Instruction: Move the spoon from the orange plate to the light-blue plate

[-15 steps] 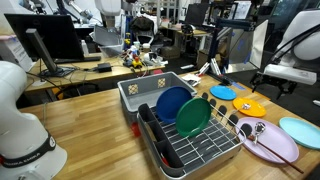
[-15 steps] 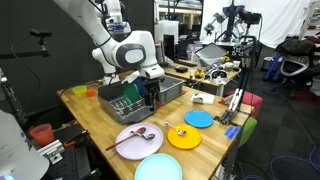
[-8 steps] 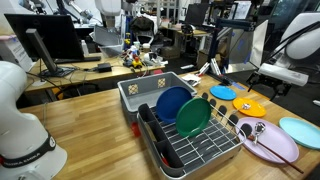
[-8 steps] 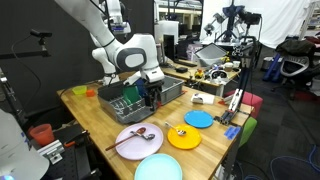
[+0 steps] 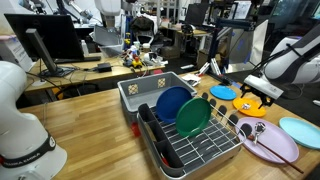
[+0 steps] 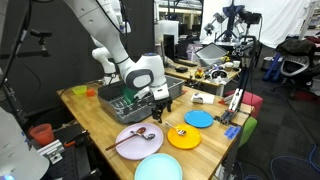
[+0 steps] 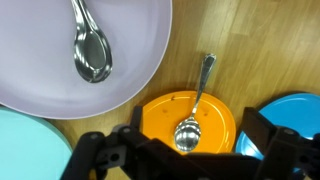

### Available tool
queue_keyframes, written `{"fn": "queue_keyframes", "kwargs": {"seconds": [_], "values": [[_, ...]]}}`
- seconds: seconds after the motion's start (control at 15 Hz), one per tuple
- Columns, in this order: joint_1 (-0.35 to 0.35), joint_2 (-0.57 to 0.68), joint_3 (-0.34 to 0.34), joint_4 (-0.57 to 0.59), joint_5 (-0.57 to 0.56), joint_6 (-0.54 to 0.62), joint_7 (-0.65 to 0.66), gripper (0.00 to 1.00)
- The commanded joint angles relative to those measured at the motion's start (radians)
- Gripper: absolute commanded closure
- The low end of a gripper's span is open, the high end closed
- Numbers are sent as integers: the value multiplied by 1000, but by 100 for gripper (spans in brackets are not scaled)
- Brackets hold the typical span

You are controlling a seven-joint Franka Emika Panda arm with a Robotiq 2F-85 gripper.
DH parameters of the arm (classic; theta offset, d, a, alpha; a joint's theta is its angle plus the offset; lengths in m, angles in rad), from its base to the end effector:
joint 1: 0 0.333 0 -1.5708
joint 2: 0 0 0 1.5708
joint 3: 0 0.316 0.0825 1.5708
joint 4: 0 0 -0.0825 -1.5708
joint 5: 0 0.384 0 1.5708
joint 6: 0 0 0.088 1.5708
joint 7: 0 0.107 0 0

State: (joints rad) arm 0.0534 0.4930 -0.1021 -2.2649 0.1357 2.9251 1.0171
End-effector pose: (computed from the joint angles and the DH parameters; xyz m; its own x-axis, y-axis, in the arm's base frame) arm 0.5459 -0.0370 0.1579 0.3738 -0.9234 0.0875 -0.9119 -0.3831 -0.1474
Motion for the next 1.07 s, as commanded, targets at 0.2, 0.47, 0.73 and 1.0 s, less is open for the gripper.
{"fn": "queue_keyframes", "kwargs": {"seconds": [0.2,0.47,0.73,1.0], "values": [[-22,96,46,86,144,-25,-24,0],[-25,137,51,121,178,-26,-30,0],[-30,172,59,152,187,-37,-39,0],[-32,201,61,176,189,-37,-40,0]]}}
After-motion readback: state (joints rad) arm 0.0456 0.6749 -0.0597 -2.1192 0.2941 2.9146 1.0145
